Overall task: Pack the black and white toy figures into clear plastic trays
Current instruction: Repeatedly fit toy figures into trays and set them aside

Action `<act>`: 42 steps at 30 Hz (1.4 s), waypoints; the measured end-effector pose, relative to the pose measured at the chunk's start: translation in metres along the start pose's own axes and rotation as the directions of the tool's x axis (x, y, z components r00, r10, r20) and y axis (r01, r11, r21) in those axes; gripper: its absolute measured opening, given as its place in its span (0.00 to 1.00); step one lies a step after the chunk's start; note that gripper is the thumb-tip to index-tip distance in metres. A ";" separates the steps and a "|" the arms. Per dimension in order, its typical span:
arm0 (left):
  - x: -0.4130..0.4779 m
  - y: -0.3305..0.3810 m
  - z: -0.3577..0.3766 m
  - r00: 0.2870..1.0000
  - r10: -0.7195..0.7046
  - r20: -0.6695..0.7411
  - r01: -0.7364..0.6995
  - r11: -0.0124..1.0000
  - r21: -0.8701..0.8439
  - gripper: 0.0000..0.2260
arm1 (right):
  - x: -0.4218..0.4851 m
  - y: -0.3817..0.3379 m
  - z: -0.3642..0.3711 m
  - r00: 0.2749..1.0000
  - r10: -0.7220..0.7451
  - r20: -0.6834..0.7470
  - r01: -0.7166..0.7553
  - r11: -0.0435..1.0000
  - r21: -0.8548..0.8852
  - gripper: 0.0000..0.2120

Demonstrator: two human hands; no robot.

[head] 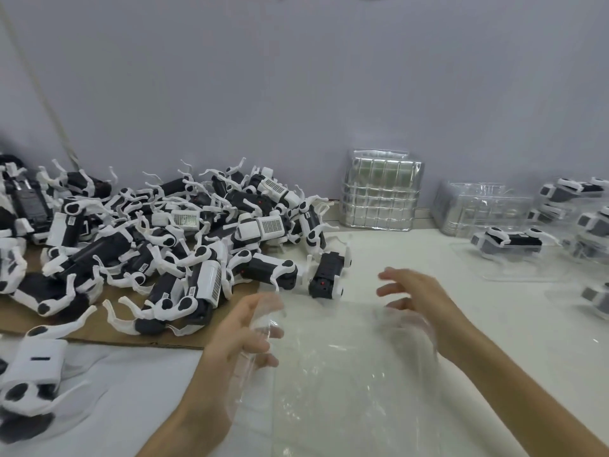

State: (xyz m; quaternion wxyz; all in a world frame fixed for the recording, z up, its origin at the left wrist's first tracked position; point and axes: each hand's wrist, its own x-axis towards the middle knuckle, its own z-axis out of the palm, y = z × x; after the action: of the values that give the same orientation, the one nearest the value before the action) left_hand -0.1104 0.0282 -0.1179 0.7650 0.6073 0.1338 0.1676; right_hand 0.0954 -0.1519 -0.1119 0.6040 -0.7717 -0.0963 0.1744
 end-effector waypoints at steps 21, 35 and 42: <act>0.007 -0.010 -0.003 0.998 -0.003 -0.066 0.005 0.999 0.037 0.19 | 0.042 -0.024 0.034 0.998 -0.027 0.052 0.029 0.999 -0.024 0.20; 0.010 -0.023 -0.007 0.982 -0.022 -0.189 0.042 0.994 0.100 0.14 | -0.052 -0.021 0.010 0.765 -0.637 0.088 0.624 0.769 0.141 0.27; 0.010 -0.025 -0.007 0.977 0.016 -0.211 0.005 0.995 0.100 0.13 | -0.063 -0.017 0.015 0.702 -0.667 0.249 0.703 0.705 -0.092 0.24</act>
State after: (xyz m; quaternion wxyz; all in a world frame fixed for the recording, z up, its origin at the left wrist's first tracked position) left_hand -0.1015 0.0335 -0.1437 0.7148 0.6238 0.2209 0.2264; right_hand 0.0322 -0.1566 -0.0894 0.5404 -0.7099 -0.4517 0.0023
